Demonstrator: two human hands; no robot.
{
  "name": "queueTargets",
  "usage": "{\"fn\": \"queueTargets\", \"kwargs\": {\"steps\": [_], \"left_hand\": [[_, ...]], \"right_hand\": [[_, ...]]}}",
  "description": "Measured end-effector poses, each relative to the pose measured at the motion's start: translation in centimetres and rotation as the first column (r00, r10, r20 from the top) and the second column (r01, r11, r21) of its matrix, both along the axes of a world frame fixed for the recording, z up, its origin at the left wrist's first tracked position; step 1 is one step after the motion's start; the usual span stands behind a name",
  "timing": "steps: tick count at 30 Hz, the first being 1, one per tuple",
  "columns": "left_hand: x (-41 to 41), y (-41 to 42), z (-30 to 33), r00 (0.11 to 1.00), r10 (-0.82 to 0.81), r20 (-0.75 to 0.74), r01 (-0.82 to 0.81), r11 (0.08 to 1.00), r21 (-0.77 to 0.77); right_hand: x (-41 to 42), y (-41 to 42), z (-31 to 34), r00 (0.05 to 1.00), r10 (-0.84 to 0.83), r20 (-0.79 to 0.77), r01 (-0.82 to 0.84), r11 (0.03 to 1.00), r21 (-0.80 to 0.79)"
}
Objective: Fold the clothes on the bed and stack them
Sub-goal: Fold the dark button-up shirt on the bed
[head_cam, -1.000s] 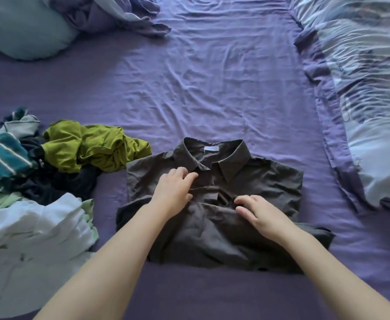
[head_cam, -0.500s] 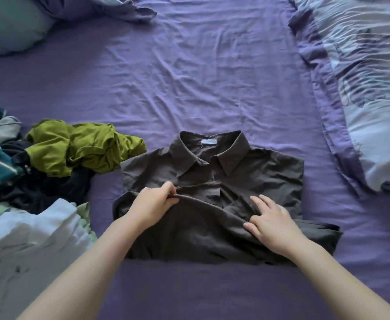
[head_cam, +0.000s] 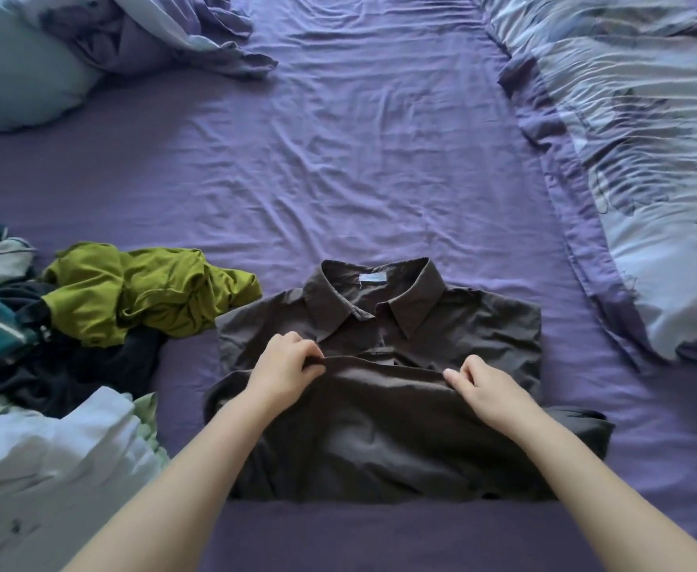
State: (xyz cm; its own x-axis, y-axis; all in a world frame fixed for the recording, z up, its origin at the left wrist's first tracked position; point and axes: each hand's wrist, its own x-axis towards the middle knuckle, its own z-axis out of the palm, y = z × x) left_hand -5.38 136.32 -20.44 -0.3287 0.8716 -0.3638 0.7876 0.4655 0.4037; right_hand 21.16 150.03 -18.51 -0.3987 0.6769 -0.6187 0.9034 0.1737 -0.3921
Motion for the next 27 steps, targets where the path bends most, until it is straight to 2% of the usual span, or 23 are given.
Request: {"fn": "queueTargets", "kwargs": {"steps": [3, 5, 7, 8, 11, 12, 13, 14, 16, 18, 20, 23, 25, 27], "left_hand": [[1.0, -0.2, -1.4, 0.999, 0.047, -0.026, -0.05, 0.992, -0.119], [1.1, -0.1, -1.8, 0.988, -0.03, -0.154, 0.0, 0.983, -0.186], [0.8, -0.2, -1.5, 0.975, -0.071, -0.211, 0.033, 0.983, -0.181], [0.6, -0.2, -1.2, 0.977, -0.066, -0.204, 0.039, 0.99, -0.134], [-0.1, -1.0, 0.4, 0.981, -0.056, -0.186, 0.073, 0.994, 0.087], [-0.3, -1.2, 0.9, 0.976, -0.061, -0.208, 0.101, 0.976, 0.19], [-0.6, -1.4, 1.3, 0.966, -0.067, -0.25, 0.142, 0.944, 0.297], [-1.1, -1.3, 1.7, 0.952, -0.068, -0.298, 0.184, 0.906, 0.381], [-2.2, -0.3, 2.5, 0.929, -0.064, -0.363, 0.241, 0.852, 0.465], [-3.5, 1.4, 3.1, 0.907, -0.041, -0.419, 0.264, 0.83, 0.491], [-4.7, 3.2, 3.1, 0.883, -0.021, -0.468, 0.27, 0.84, 0.471], [-6.3, 5.5, 2.2, 0.872, -0.045, -0.487, 0.265, 0.88, 0.394], [-7.0, 6.7, 1.4, 0.858, -0.049, -0.511, 0.25, 0.909, 0.334], [-6.9, 8.0, 0.8, 0.867, -0.003, -0.498, 0.164, 0.946, 0.28]], "right_hand": [[-0.6, -0.1, -1.0, 0.984, 0.123, 0.132, -0.134, 0.988, 0.075], [-0.7, 0.0, -1.2, 0.957, 0.194, 0.215, -0.215, 0.974, 0.078], [-0.7, 0.2, -1.2, 0.931, 0.259, 0.257, -0.291, 0.952, 0.096], [-0.8, 0.3, -0.9, 0.932, 0.28, 0.229, -0.311, 0.944, 0.109], [-0.9, 0.6, 0.2, 0.962, 0.274, -0.004, -0.27, 0.953, 0.139], [-1.1, 0.9, 0.8, 0.964, 0.266, -0.018, -0.259, 0.951, 0.171], [-1.3, 1.4, 1.5, 0.956, 0.293, 0.026, -0.289, 0.919, 0.267], [-1.5, 1.9, 2.2, 0.94, 0.333, 0.078, -0.334, 0.849, 0.41], [-2.4, 3.2, 3.0, 0.909, 0.406, 0.091, -0.35, 0.627, 0.696], [-3.9, 4.9, 3.5, 0.894, 0.442, 0.076, -0.294, 0.448, 0.844], [-5.7, 7.0, 3.4, 0.887, 0.454, 0.089, -0.274, 0.361, 0.891], [-8.2, 9.8, 2.3, 0.878, 0.471, 0.09, -0.281, 0.354, 0.892], [-9.7, 11.1, 1.6, 0.884, 0.461, 0.079, -0.29, 0.407, 0.866], [-10.8, 11.9, 0.8, 0.892, 0.447, 0.071, -0.292, 0.447, 0.845]]}}
